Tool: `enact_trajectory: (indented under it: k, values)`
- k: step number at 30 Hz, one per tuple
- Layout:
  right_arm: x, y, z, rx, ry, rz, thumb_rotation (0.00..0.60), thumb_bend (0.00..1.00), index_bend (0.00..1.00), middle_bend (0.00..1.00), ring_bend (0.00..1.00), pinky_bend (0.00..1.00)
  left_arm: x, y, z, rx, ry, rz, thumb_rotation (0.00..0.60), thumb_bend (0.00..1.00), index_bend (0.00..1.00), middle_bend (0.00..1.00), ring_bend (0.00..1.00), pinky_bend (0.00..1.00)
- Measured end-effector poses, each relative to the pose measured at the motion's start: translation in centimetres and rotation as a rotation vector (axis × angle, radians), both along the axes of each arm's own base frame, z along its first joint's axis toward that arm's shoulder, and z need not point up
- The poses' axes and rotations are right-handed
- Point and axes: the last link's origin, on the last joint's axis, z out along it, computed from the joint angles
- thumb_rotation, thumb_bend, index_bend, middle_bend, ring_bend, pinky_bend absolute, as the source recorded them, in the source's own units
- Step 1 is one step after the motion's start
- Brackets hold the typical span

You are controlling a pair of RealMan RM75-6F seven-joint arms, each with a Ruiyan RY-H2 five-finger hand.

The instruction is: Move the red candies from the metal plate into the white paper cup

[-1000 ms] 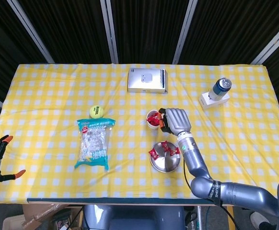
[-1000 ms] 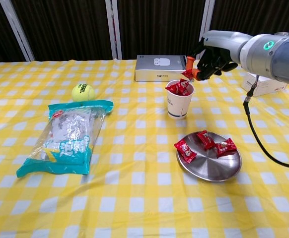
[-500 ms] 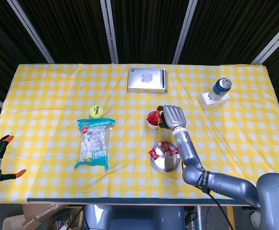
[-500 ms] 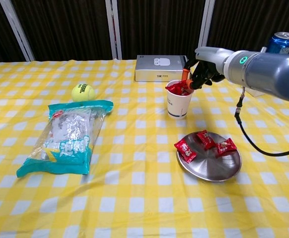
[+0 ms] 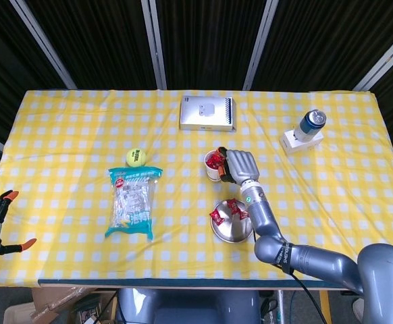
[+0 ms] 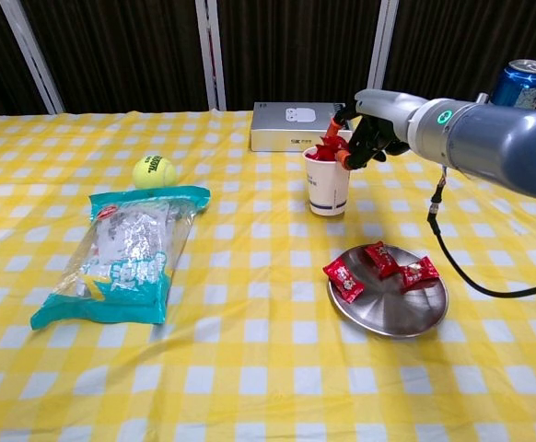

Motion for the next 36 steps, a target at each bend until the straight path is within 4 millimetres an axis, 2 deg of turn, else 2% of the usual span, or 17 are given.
enact_trajectory:
  k: [15, 19, 23, 28, 31, 33, 36]
  values:
    - [-0.4, 1.8, 2.3, -0.030, -0.013, 0.004, 0.600, 0.54, 0.29, 0.75, 0.79, 1.00, 0.1, -0.2, 0.0, 0.010, 0.008, -0.010, 0.600, 0.01, 0.00, 0.00, 0.00, 0.00]
    - [-0.5, 3.0, 3.2, -0.039, -0.030, 0.017, 0.600, 0.54, 0.29, 0.73, 0.75, 0.97, 0.1, -0.3, 0.1, 0.016, 0.012, -0.016, 0.600, 0.01, 0.00, 0.00, 0.00, 0.00]
    - [-1.0, 4.6, 4.7, -0.066, -0.048, 0.047, 0.600, 0.54, 0.29, 0.66, 0.68, 0.91, 0.1, -0.3, 0.1, 0.027, 0.014, -0.024, 0.600, 0.01, 0.00, 0.00, 0.00, 0.00]
    - [-2.9, 7.3, 7.2, -0.122, -0.039, 0.093, 0.600, 0.46, 0.29, 0.65, 0.68, 0.90, 0.3, -0.5, 0.2, 0.040, 0.020, -0.041, 0.600, 0.01, 0.00, 0.00, 0.00, 0.00]
    - [-5.4, 9.8, 8.7, -0.130, -0.016, 0.079, 0.600, 0.41, 0.29, 0.65, 0.71, 0.91, 0.3, -0.6, 0.1, 0.036, 0.030, -0.048, 0.600, 0.01, 0.00, 0.00, 0.00, 0.00]
    - [-6.6, 11.1, 9.0, -0.119, -0.014, 0.057, 0.600, 0.40, 0.29, 0.65, 0.72, 0.91, 0.4, -0.7, 0.0, 0.035, 0.035, -0.054, 0.600, 0.01, 0.00, 0.00, 0.00, 0.00]
    - [-7.3, 12.4, 8.6, -0.089, -0.021, 0.039, 0.600, 0.39, 0.29, 0.66, 0.73, 0.91, 0.4, -0.7, 0.1, 0.037, 0.040, -0.064, 0.600, 0.01, 0.00, 0.00, 0.00, 0.00]
